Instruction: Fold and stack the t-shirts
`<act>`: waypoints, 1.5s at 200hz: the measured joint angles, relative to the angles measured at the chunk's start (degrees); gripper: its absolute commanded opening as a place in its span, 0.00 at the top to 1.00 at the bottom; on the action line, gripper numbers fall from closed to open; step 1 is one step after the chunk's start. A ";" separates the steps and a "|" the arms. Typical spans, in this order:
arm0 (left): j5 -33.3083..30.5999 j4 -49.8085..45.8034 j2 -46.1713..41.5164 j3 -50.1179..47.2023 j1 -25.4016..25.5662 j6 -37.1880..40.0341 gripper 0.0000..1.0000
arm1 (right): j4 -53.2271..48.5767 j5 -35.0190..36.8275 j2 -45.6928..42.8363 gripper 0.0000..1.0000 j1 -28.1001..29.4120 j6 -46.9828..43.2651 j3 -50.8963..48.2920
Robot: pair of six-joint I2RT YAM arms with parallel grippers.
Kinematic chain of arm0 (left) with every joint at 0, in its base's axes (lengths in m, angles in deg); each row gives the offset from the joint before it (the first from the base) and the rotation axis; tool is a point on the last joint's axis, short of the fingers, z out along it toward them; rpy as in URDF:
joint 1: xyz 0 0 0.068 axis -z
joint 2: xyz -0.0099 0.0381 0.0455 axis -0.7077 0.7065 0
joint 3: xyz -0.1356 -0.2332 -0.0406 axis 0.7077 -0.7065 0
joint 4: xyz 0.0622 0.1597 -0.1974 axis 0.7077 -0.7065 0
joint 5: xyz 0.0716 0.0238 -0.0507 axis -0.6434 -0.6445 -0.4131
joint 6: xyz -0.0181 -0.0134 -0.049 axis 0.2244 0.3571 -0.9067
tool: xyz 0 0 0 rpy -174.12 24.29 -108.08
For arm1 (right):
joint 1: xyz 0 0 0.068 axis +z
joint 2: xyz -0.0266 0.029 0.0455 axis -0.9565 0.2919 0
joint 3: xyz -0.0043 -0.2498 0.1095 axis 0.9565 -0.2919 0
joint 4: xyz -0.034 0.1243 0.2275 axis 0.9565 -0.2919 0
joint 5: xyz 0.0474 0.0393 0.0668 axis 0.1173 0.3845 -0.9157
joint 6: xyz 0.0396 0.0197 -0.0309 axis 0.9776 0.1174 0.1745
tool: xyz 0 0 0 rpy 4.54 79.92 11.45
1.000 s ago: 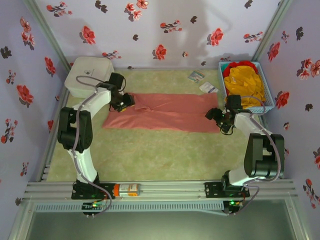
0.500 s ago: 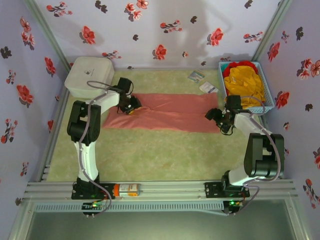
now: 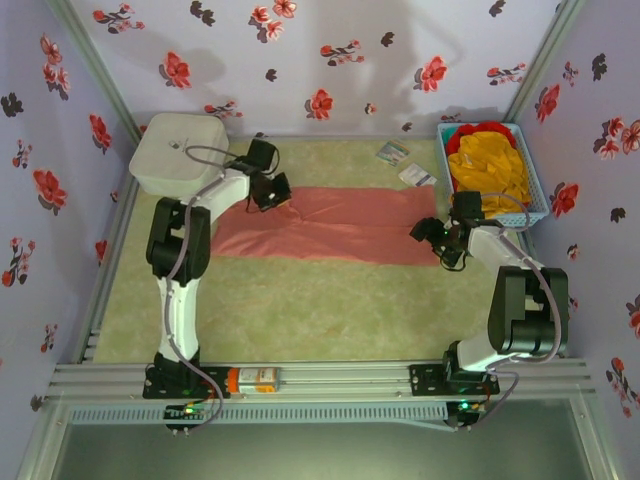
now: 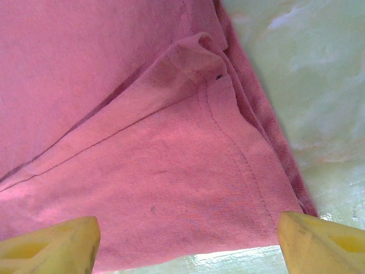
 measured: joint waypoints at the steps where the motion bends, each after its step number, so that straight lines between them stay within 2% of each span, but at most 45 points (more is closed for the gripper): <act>1: 0.00 0.00 0.09 0.15 0.07 0.00 1.00 | 0.00 0.00 0.00 0.19 0.00 0.00 0.00; 32: -0.90 -0.72 3.91 7.41 2.69 0.24 1.00 | 0.00 0.00 0.00 0.19 0.00 0.00 -0.20; 43: -1.42 -1.49 5.70 10.56 3.39 0.94 0.79 | -0.02 0.00 0.00 0.19 0.00 0.00 -0.26; 48: -1.51 -1.88 6.49 11.93 3.61 1.05 0.73 | -0.09 0.00 -0.02 0.19 0.00 -0.02 -0.26; 65: -2.05 -3.74 8.98 15.93 4.11 2.38 0.63 | -0.35 0.00 -0.04 0.19 0.00 -0.11 -0.26; 97: -4.31 -6.67 9.05 15.32 4.15 4.79 0.61 | -1.05 0.24 -0.76 0.19 -0.02 -0.92 -0.26; 136: -7.67 -7.67 2.47 3.48 3.54 7.63 0.61 | -0.96 0.17 -1.03 0.19 0.00 -1.03 -0.55; 165: -8.48 -7.50 -1.79 -2.89 1.11 8.94 0.61 | -0.61 -0.09 -1.01 0.19 0.00 -0.87 -1.07; 203: -9.49 -4.94 -2.27 -6.12 -2.69 10.27 0.60 | -0.17 -0.28 -1.01 0.19 0.00 -0.85 -1.07; 261: -9.57 -2.69 -1.53 -5.66 -6.23 10.82 0.60 | -0.17 -0.26 -0.92 0.19 0.00 -0.85 -1.07; 300: -9.64 -3.13 0.81 -2.29 -11.41 10.82 0.61 | -0.35 -0.02 0.09 0.18 0.00 -0.87 -1.07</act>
